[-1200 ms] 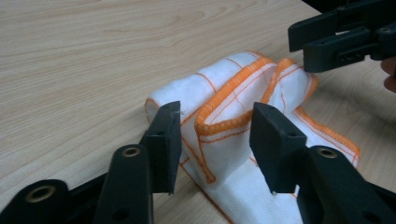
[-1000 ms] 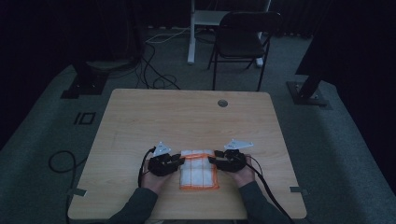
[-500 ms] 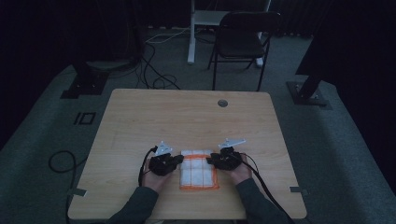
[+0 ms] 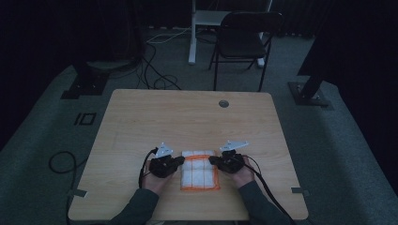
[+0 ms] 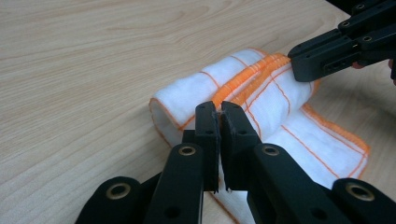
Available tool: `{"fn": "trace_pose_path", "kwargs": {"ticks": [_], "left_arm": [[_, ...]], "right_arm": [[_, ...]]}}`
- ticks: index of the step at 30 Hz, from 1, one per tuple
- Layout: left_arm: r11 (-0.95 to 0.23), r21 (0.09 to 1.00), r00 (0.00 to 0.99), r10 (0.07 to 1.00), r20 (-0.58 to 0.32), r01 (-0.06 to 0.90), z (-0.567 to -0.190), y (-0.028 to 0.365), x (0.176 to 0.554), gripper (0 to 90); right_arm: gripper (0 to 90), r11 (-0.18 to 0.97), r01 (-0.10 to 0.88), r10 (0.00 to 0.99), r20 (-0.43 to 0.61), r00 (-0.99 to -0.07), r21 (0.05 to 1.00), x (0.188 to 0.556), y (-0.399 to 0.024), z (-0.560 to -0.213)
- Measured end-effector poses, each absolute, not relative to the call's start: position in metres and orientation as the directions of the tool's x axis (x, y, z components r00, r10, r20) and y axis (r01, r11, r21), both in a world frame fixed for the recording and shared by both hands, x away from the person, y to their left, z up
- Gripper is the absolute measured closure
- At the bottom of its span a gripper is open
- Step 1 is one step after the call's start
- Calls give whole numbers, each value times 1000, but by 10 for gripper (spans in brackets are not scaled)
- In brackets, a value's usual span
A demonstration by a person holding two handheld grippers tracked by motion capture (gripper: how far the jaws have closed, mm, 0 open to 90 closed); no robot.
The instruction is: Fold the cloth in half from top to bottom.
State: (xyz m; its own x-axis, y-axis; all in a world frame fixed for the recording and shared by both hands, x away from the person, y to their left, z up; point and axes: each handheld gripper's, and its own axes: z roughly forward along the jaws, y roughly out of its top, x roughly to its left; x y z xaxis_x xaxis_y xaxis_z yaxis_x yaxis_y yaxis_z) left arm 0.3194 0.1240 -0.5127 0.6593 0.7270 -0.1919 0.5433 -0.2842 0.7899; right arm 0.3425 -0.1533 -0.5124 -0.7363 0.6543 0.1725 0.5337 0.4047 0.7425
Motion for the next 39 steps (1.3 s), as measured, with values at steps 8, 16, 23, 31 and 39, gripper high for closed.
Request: {"fn": "trace_pose_path", "kwargs": {"ticks": [8, 16, 23, 31, 39], "left_arm": [[-265, 810, 672, 712, -201, 523, -498, 126, 313, 870], [-282, 819, 691, 700, -180, 499, -489, 126, 301, 870], [-305, 784, 687, 698, -201, 540, -509, 128, 289, 868], [-323, 761, 689, 692, -215, 562, -522, 128, 282, 863], [-334, 752, 696, 682, -223, 569, -525, 130, 275, 822]], "right_arm": [[859, 385, 504, 648, 163, -744, 773, 333, -158, -499], [858, 384, 480, 625, 161, -764, 789, 322, -162, -490], [820, 405, 489, 605, 174, -777, 772, 310, -164, -499], [752, 357, 471, 627, 167, -761, 807, 309, -173, -494], [724, 378, 483, 642, 152, -751, 789, 310, -173, -500]]}}
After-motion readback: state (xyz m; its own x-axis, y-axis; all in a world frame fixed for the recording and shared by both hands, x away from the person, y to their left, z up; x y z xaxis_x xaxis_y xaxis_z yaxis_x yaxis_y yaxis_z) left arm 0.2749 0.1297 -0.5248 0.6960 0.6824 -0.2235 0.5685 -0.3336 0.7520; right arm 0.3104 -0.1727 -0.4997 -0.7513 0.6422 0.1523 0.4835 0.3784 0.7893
